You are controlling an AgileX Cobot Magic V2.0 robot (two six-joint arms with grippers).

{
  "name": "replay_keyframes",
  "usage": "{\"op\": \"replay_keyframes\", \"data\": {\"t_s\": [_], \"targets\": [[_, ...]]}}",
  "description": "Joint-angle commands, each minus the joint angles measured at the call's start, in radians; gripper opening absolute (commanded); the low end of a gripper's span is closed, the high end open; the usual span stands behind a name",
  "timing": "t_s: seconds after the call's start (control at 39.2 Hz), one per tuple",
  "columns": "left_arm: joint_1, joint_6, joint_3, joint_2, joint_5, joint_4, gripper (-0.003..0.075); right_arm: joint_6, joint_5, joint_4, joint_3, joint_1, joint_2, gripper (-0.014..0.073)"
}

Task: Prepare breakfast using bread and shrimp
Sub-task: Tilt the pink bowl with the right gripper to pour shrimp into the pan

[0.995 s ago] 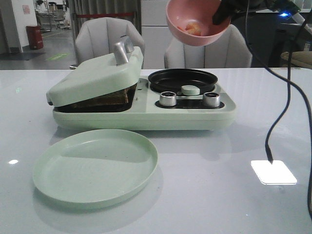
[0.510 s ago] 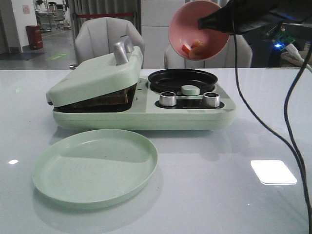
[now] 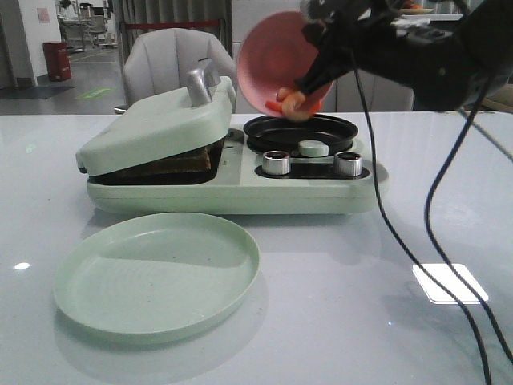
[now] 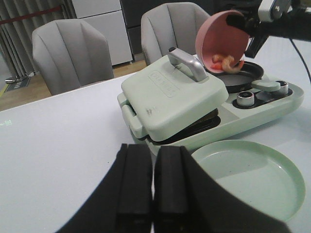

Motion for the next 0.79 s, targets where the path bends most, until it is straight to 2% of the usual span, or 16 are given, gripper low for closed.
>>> {"op": "replay_keyframes", "data": {"t_s": [0.0,0.18,0.31,0.56,0.66,0.77], "targets": [[-0.008,-0.01,-0.025,0.009,-0.081,-0.008,0.0114,-0.136,-0.129,0.006,-0.061,-0.006,-0.014,0.012],[-0.008,-0.01,-0.025,0.009,-0.081,-0.008,0.0114,-0.29,-0.172,0.017,-0.079,-0.006,0.023,0.012],[-0.008,-0.01,-0.025,0.009,-0.081,-0.008,0.0114,-0.297,-0.235,0.031,-0.079,-0.006,0.023,0.012],[-0.008,-0.01,-0.025,0.009,-0.081,-0.008,0.0114,-0.33,-0.244,0.04,-0.088,-0.008,0.005,0.012],[-0.008,-0.01,-0.025,0.009,-0.081,-0.008,0.0114,-0.222,-0.245,0.107,-0.089,-0.008,0.005,0.012],[-0.008,-0.01,-0.025,0.009,-0.081,-0.008,0.0114,-0.006,-0.251,0.232,-0.089,-0.008,0.005,0.012]]}}
